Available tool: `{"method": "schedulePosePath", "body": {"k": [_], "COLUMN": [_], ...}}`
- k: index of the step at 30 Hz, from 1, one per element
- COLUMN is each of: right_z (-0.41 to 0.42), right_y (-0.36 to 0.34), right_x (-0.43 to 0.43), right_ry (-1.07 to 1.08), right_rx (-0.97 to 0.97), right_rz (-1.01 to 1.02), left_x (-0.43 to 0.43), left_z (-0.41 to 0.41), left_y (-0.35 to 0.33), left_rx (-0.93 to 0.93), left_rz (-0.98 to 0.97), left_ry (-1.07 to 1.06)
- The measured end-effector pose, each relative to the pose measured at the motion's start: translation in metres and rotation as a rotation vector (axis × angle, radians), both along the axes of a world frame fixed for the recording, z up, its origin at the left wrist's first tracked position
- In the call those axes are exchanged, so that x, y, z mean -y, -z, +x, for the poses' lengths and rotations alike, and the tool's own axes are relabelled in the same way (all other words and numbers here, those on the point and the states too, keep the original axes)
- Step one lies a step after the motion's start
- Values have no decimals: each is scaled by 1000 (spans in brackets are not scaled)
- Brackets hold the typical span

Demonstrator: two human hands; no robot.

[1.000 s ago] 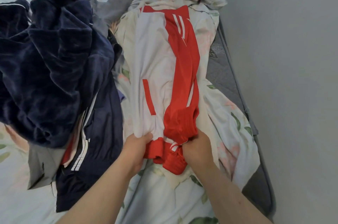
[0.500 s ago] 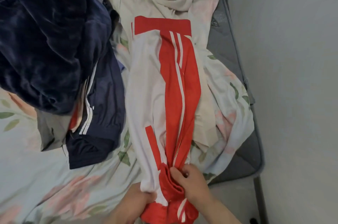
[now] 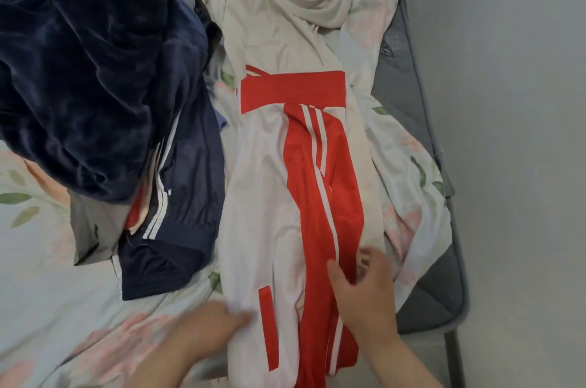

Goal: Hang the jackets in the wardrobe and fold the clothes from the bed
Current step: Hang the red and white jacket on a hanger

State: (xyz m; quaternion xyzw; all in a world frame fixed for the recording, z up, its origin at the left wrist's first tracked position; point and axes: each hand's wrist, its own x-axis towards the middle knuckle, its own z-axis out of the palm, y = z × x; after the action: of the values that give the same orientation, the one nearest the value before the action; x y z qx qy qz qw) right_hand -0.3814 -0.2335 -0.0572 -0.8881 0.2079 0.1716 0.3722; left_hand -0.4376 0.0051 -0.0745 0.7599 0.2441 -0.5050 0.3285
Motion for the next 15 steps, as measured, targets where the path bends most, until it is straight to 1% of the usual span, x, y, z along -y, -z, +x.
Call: {"method": "schedulePosePath", "body": {"k": [1, 3, 4, 5, 7, 8, 9, 10, 12, 13, 14, 15], "right_z": [23, 71, 96, 119, 162, 177, 189, 196, 201, 200, 198, 196], "right_y": [-5, -13, -14, -15, -18, -18, -18, -17, -15, -13, -11, -8], "right_x": [-6, -21, -27, -34, -48, -55, -63, -70, -81, -84, -86, -86], "right_ry": [-5, -9, -18, -36, -86, -101, -102, -87, -32, -10, 1, -5], "right_rx": [98, 251, 278, 275, 217, 184, 147, 101, 26, 14, 1, -24], "right_rz": [7, 41, 56, 53, 30, 49, 91, 140, 239, 277, 312, 349], "left_x": [-12, -24, -27, -28, -29, -28, -27, -25, -21, -20, -19, -18], "left_z": [29, 87, 110, 134, 175, 190, 202, 210, 218, 220, 221, 220], "left_y": [-3, -18, -25, -27, -28, -25, -23, -18, -13, -13, -8, -4], "left_rx": [99, 315, 445, 537, 618, 616, 569, 492, 304, 243, 210, 192], "left_rz": [49, 146, 186, 192, 154, 107, 31, -88, -391, -509, -543, -513], "left_ry": [27, -42, -119, -199, -300, -367, -476, -618, -951, -1061, -1091, -1059]}}
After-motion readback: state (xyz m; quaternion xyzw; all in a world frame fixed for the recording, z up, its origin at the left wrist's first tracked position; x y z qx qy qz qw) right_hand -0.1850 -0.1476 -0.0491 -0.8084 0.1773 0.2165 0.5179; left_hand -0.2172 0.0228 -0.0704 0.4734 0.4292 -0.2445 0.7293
